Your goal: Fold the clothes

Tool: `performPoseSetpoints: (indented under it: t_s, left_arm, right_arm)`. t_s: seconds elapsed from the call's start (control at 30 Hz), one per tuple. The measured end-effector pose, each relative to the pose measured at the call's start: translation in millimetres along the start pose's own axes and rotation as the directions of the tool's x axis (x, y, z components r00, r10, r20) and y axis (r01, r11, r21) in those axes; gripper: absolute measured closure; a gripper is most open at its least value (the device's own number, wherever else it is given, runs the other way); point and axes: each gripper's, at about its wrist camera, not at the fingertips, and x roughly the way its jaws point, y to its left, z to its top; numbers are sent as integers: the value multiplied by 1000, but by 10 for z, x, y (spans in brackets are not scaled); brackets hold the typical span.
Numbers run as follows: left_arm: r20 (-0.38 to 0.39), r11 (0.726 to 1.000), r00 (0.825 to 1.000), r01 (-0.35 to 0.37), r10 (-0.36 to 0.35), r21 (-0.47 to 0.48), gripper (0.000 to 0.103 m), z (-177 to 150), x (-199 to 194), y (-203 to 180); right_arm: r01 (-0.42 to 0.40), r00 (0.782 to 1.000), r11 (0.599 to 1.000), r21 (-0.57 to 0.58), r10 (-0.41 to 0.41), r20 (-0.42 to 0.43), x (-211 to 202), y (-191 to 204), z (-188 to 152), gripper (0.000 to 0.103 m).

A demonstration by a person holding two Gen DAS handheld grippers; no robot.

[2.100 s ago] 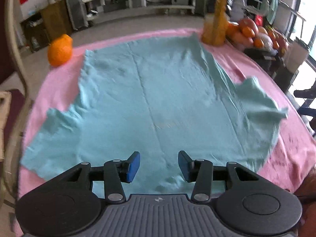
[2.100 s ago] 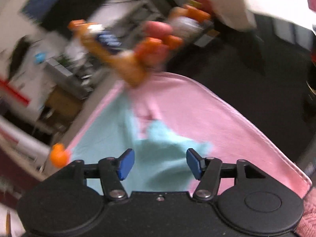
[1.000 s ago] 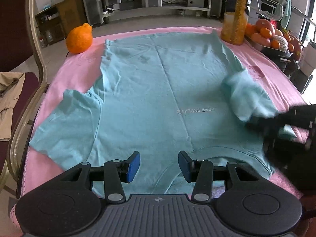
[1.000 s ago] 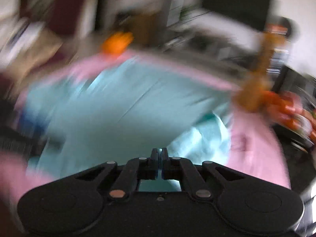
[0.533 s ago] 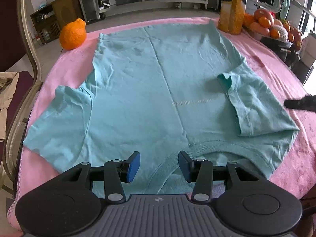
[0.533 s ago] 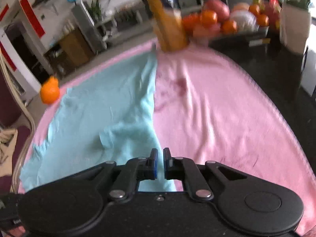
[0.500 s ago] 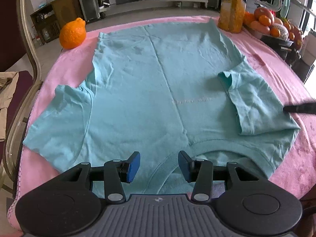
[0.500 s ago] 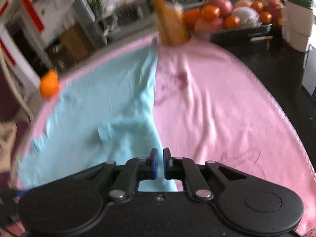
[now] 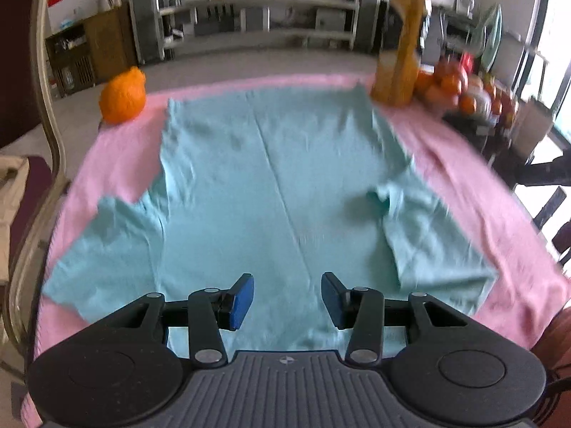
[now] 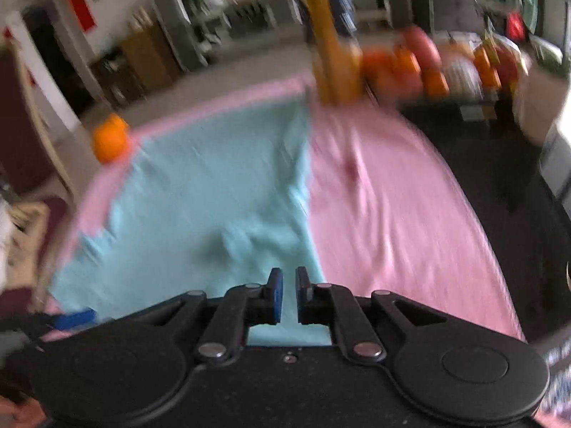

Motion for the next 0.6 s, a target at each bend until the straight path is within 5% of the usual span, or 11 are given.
performPoseSetpoints:
  t_s: [0.17,0.33,0.6]
  left_arm:
    - [-7,999,1000,-24,24,-24,59,75,117,40]
    - [-61,999,997,-42,42,0,59,-19,280,-5]
    - [-126,998,990,-54,57,23,59,-143,468,-57]
  right_arm:
    - [-21,1000,1000,8,21,-5,156,95,312,84]
    - [-12,998,1000,24,14,-66,879,-28,366,84]
    - [-24,990,1000,-2,23,-136,1417,-15,353,84]
